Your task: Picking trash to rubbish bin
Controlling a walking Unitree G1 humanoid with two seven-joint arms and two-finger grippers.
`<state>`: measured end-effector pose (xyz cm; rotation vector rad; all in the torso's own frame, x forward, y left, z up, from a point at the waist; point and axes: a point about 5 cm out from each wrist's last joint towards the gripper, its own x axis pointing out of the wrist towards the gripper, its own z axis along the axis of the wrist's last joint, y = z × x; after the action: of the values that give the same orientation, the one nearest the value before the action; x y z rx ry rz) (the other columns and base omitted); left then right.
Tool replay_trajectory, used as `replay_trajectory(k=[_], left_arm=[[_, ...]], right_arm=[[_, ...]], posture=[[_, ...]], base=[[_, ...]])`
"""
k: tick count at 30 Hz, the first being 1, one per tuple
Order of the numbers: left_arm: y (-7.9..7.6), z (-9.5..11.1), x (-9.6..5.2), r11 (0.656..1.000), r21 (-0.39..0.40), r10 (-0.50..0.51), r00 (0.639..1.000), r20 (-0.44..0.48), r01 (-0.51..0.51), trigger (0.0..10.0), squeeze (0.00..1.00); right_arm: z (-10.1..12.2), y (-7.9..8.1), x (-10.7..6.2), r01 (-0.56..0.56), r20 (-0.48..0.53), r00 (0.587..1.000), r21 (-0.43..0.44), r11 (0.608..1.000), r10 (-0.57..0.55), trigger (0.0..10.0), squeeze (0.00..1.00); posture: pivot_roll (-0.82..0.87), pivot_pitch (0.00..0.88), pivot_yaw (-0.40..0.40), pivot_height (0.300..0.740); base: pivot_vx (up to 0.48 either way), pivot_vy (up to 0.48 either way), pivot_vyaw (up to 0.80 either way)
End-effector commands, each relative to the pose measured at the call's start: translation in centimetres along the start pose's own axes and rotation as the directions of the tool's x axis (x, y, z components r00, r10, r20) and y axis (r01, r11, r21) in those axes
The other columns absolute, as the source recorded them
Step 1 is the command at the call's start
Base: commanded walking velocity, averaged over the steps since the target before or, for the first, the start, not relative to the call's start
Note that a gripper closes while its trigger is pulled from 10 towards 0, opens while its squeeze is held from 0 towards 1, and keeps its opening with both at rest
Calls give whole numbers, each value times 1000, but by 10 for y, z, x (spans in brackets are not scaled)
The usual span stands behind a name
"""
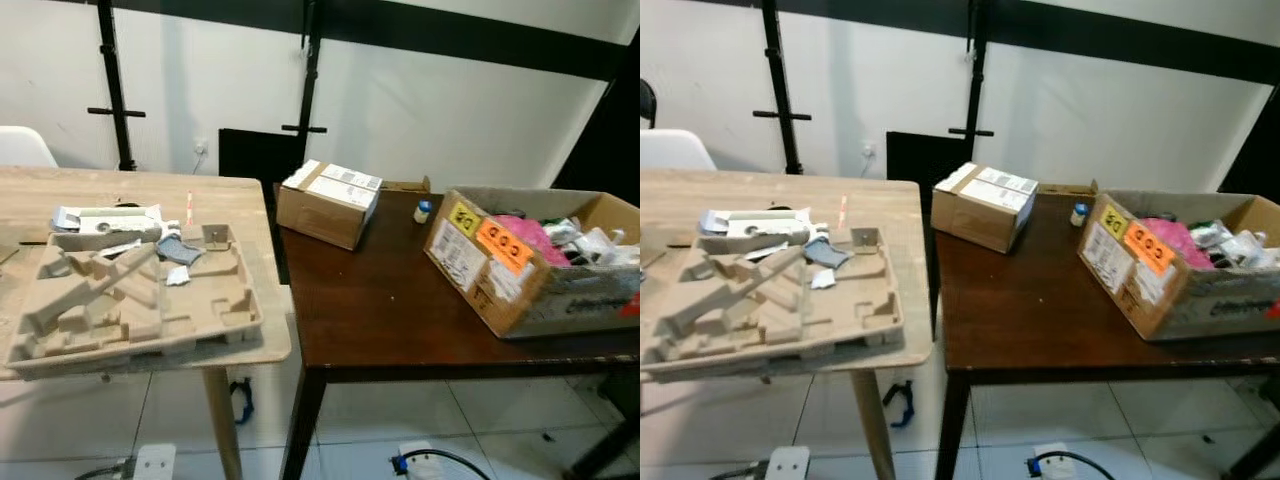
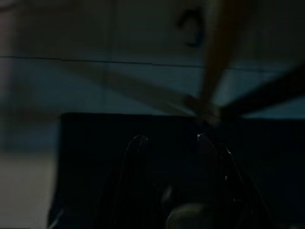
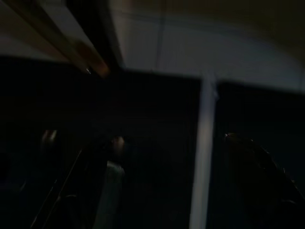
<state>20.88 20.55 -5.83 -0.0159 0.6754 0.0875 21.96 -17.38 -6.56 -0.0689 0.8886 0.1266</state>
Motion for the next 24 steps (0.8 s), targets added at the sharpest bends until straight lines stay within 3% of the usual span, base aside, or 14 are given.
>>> replay_trajectory(k=[1, 8, 16, 24], left_arm=[[5, -2, -1, 1000, 12, 5, 1000, -6, -5, 10000, 0], [5, 1, -1, 1000, 14, -15, 1000, 10, 15, 10000, 0], [6, 2, -1, 996, 80, -32, 999, 8, 31, 10000, 0], [14, 7, 0, 984, 167, -56, 998, -3, 56, 10000, 0]], right_arm=[[-6, 6, 0, -8, -14, 1000, 6, 1000, 8, 10000, 0], [-11, 7, -1, -5, -19, 1000, 21, 1000, 5, 10000, 0], [-19, 4, -3, 21, -33, 999, 65, 998, -19, 10000, 0], [-28, 12, -4, 32, -42, 999, 122, 992, -27, 10000, 0]], posture=[[137, 24, -93, 740], [135, 22, -81, 740], [147, 30, -62, 740], [145, 39, -21, 740]], base=[[277, 0, 0], [36, 0, 0], [0, 0, 0], [0, -96, 0]])
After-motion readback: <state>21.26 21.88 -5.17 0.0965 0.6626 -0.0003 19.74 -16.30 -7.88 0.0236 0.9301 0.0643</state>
